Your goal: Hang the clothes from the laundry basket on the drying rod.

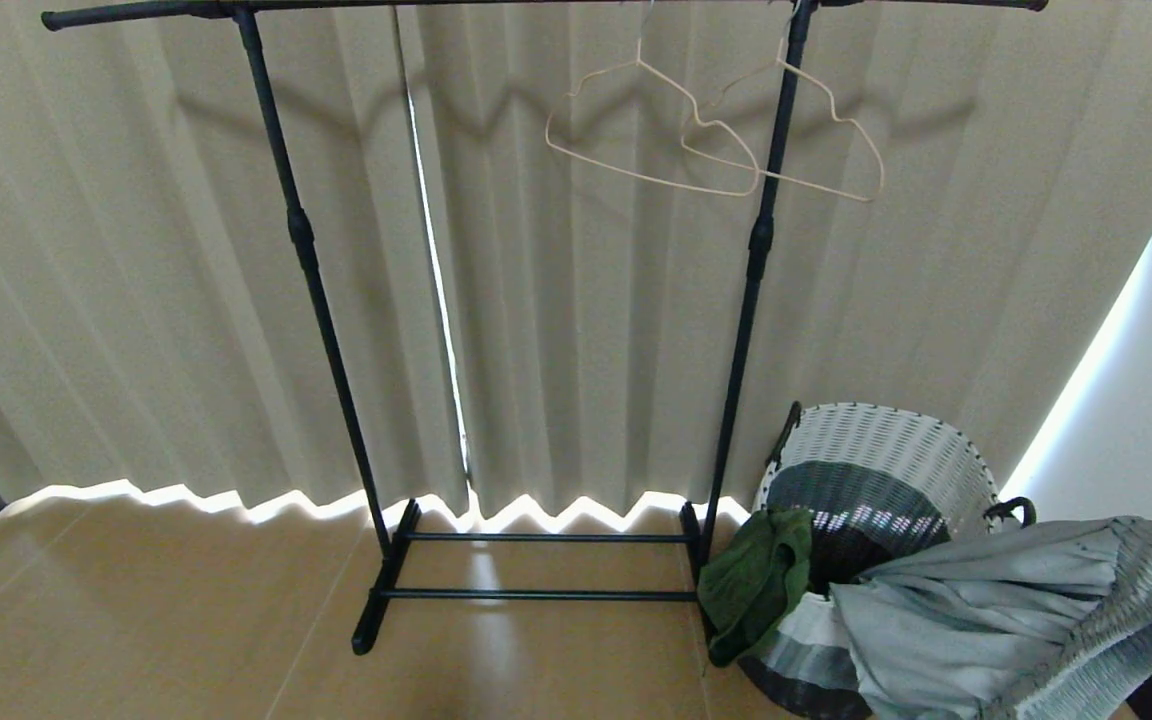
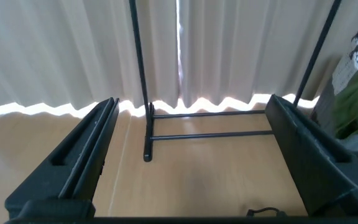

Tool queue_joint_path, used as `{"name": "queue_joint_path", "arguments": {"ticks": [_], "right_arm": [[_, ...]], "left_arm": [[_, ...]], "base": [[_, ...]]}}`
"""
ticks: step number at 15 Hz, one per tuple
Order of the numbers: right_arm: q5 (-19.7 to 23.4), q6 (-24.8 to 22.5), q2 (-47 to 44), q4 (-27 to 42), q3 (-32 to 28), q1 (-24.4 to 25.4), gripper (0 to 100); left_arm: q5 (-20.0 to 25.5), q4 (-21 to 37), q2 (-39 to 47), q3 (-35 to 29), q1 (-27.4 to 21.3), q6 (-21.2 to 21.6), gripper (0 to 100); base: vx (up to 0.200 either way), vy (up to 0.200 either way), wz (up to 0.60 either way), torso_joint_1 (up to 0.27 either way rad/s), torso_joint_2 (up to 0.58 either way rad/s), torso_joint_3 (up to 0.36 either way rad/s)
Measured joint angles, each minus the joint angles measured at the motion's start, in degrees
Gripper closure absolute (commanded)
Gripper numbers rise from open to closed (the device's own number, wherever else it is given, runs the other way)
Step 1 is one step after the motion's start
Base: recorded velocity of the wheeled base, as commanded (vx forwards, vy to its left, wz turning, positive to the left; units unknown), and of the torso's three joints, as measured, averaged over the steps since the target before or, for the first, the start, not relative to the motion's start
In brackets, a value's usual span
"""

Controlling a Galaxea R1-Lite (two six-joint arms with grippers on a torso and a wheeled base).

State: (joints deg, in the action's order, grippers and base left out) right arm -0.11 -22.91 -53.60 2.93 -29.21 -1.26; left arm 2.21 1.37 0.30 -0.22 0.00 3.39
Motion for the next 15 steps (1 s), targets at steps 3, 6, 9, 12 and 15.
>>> {"name": "queue_joint_path", "arguments": {"ticks": [3,6,9,12,15], "right_arm": [[1.91,0.11,-0.06,-1.21,-1.74,3.23,100],[7.33,2.93,-0.74,-1.58,-5.63,9.59,100],[9.94,11.85,-2.51,-1.62,-10.23,17.57,100],[11.65,17.66,-4.77,-1.73,-14.69,22.39,100],[12.73,18.09,-6.6,-1.73,-17.34,23.21,100]], "left_arm": [[1.43,-0.06,0.0,0.0,0.0,4.68,0],[8.72,-0.72,0.33,-2.21,-0.3,6.95,0],[12.29,-2.43,7.44,-9.48,-1.15,6.49,0],[13.71,-9.28,23.76,-18.02,-3.61,4.97,0],[11.07,-18.87,43.46,-24.97,-11.35,2.93,0]], "base": [[0.0,0.0,0.0,0.0,0.0,0.0],[0.0,0.0,0.0,0.0,0.0,0.0],[0.0,0.0,0.0,0.0,0.0,0.0],[0.0,0.0,0.0,0.0,0.0,0.0],[0.0,0.0,0.0,0.0,0.0,0.0]]}}
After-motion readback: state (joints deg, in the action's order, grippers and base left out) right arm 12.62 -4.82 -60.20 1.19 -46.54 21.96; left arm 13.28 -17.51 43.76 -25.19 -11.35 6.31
